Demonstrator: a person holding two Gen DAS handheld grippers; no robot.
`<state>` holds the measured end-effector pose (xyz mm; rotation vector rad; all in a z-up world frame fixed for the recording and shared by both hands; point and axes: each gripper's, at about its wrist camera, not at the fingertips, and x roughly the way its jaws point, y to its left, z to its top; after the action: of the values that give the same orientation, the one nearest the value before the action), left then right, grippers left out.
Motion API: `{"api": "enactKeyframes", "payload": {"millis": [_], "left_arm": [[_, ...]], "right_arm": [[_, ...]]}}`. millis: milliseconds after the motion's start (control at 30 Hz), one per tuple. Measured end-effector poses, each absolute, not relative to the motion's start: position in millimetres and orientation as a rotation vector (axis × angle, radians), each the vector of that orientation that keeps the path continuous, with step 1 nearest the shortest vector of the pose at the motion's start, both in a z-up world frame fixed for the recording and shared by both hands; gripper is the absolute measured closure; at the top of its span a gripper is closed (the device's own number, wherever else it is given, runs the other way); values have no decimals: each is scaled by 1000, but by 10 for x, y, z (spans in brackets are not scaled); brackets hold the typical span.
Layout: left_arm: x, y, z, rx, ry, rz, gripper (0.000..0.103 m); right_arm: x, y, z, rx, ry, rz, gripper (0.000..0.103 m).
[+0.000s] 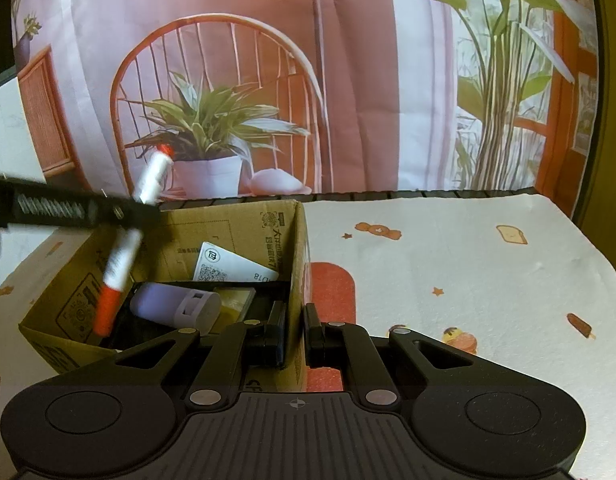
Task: Organize rigid objects
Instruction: 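Lower the white marker into the box and open the left gripper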
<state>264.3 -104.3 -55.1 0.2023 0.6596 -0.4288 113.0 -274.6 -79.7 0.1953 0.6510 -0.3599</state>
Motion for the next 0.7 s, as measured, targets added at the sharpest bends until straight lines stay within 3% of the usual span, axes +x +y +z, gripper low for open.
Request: {"api": "enactKeyframes", "payload": {"millis": [700], "left_arm": [[2731, -1231, -819, 151, 827, -538, 85]], "right_arm": [[1139, -2758, -795, 206, 653, -358, 94]]}}
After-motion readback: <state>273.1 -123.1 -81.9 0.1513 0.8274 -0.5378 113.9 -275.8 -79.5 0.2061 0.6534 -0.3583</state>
